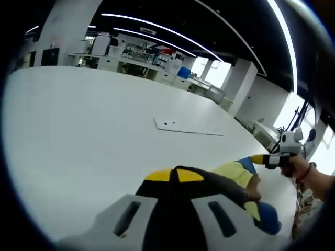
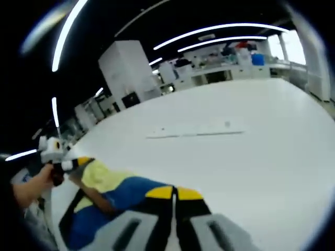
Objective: Fold the garment on the visible template until the final outline fits inside the template.
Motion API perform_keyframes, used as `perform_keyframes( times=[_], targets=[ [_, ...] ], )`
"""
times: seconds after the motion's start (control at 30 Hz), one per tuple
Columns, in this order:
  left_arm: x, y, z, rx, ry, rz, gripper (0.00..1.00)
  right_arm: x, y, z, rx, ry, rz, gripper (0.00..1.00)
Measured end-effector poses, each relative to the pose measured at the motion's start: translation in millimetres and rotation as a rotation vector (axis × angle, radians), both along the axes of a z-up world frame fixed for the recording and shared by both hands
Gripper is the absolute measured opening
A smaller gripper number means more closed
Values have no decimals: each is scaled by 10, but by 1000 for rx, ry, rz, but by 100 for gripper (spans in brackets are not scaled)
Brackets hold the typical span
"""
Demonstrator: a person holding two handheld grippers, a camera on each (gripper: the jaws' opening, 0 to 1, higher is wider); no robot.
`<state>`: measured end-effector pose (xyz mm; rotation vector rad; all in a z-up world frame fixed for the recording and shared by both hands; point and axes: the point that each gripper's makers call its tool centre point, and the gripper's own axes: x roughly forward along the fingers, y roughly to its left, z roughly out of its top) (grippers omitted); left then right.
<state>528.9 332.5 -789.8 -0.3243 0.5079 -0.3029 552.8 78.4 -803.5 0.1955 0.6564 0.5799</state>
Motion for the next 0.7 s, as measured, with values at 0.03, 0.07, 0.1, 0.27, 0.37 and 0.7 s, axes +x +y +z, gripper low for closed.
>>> perform_keyframes(
  times=[0.03,0.07,0.1,0.27,0.37,0.7],
  targets=[
    [6,4,-22,6,5,0,0,4,-3,-22,-12,3,0,0],
    [10,9,-49,19,11,1,0,17,-13,-58,-26,6,1,0],
    [9,9,-67,33,13,-1,0,25,-21,-96,-43,10,0,0],
    [-13,43,-135,131,30,1,0,4,-11,-109,-48,9,2,0],
    [-52,96,-86,186,11,-1,2,4,2,-74,-55,1,-5,0],
    [-220,29,172,216,-34,-53,36,-171,92,149,-45,13,64,59]
  ],
)
